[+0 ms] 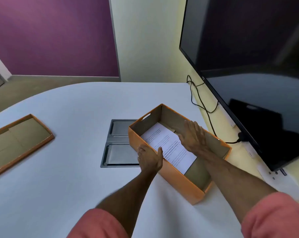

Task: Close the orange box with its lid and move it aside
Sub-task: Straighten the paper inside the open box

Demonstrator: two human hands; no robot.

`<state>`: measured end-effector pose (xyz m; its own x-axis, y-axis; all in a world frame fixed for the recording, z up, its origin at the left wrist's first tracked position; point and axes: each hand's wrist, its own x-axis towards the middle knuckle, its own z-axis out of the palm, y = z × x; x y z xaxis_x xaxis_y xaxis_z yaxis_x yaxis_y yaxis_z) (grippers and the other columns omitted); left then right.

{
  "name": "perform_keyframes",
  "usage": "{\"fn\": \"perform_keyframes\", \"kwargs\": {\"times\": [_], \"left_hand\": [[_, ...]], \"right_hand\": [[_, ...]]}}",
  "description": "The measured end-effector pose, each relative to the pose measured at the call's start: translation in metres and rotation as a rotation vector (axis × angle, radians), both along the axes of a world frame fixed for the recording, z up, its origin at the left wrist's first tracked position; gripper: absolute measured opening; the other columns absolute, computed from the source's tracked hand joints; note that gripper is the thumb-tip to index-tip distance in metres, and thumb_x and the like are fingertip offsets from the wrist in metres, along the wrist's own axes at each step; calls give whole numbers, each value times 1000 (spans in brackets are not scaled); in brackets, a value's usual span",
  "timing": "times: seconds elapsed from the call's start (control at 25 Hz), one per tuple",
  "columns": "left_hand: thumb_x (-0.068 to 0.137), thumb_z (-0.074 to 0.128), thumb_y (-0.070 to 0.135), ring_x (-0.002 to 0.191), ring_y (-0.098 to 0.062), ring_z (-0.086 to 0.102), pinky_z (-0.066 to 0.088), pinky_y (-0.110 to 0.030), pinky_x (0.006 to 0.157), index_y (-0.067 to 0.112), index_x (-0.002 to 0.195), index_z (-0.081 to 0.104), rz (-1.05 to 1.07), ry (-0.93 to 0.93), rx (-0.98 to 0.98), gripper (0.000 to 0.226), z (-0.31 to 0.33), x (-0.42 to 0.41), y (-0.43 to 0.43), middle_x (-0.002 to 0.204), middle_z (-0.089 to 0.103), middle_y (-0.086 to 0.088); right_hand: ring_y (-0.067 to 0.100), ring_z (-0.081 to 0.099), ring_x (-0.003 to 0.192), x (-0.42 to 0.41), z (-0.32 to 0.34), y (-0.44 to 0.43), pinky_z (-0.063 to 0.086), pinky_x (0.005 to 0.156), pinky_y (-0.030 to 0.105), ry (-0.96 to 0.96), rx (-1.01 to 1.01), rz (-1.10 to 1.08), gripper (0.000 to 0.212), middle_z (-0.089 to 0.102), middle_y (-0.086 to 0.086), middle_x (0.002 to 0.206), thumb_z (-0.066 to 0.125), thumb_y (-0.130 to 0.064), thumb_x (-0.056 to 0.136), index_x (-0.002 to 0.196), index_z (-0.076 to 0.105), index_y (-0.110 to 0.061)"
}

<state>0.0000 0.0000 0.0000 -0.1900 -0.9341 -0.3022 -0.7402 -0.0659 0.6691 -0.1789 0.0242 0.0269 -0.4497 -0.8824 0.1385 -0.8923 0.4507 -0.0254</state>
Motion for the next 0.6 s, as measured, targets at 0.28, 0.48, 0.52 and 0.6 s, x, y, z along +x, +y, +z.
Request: {"fn": "perform_keyframes", "kwargs": {"times": [0.28,0.48,0.52,0.6], "left_hand": [[84,55,43,117,-39,57,52,-50,95,9,143,19,15,89,20,77,-13,-7,-8,140,46,-18],[87,56,30,117,-37,57,48,-44,96,10,142,24,-76,178,-18,66,-4,3,-34,137,50,-16],[86,55,32,118,-36,57,47,-44,97,11,142,25,-97,202,-32,67,-3,7,-40,136,52,-15],[80,50,38,119,-37,57,47,-46,99,10,143,26,-153,218,-80,73,-2,18,-52,136,55,-15]], "right_hand": [[36,30,140,-36,-14,-23,28,111,53,-18,140,-49,75,36,19,148,64,-33,82,142,29,-6],[35,42,131,-52,-19,-31,33,108,51,-74,95,-147,61,47,20,138,55,-16,84,139,33,-5],[36,47,125,-55,-15,-31,36,104,48,-125,95,-165,54,52,20,133,50,-12,85,136,35,-3],[38,55,112,-58,-7,-30,42,88,42,-292,126,-188,46,57,21,123,43,-7,87,132,36,-4]]}}
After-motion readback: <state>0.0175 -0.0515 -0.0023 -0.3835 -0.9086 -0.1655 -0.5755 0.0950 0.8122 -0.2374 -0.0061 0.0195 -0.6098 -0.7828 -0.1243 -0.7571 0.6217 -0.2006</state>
